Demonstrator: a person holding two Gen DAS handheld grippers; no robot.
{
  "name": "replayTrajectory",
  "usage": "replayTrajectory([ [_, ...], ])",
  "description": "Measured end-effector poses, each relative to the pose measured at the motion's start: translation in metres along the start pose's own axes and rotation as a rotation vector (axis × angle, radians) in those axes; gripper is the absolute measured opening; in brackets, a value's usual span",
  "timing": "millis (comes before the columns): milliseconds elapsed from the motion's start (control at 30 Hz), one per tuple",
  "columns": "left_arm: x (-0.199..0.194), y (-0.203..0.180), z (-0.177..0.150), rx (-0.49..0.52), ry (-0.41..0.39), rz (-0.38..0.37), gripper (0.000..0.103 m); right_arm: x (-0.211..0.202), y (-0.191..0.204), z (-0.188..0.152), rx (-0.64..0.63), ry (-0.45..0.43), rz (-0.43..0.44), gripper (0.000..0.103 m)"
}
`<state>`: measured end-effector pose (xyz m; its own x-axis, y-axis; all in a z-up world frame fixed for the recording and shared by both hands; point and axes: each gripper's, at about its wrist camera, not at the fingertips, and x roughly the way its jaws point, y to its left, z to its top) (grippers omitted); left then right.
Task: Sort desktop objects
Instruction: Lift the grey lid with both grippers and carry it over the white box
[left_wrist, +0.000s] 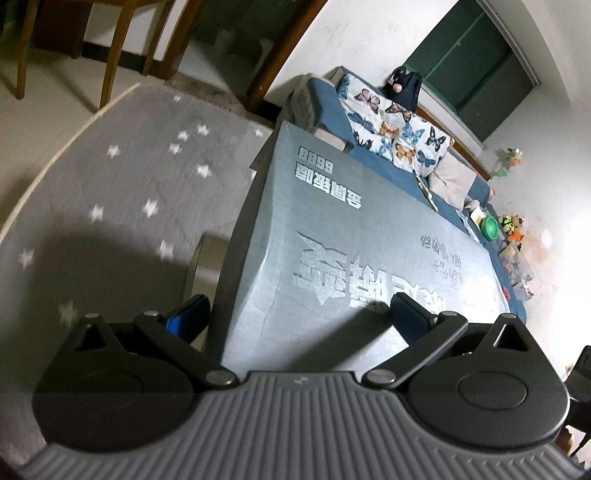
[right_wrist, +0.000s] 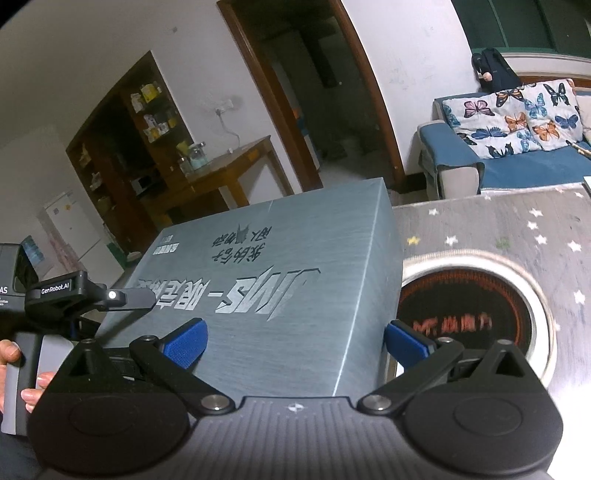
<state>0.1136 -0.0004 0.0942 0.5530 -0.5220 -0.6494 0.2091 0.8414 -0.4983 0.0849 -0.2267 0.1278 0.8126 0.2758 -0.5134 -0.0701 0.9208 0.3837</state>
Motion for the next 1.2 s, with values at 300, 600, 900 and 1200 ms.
replayTrajectory([
  [300, -0.035, 0.005, -0.067, 0.013, -0.013, 0.015, 0.103, -0.037, 0.017, -0.065, -0.019, -0.008, 0.009, 0.103],
  [600, -0.058, 0.007, -0.111, 0.006, -0.031, 0.035, 0.103, -0.064, 0.026, -0.112, -0.014, -0.015, 0.027, 0.103],
  [900, -0.073, 0.013, -0.14, -0.008, -0.001, 0.068, 0.103, -0.076, 0.03, -0.141, -0.029, 0.0, 0.057, 0.103],
  [1200, -0.074, 0.013, -0.157, 0.022, 0.048, 0.084, 0.103, -0.084, 0.033, -0.165, -0.019, 0.044, 0.071, 0.103],
])
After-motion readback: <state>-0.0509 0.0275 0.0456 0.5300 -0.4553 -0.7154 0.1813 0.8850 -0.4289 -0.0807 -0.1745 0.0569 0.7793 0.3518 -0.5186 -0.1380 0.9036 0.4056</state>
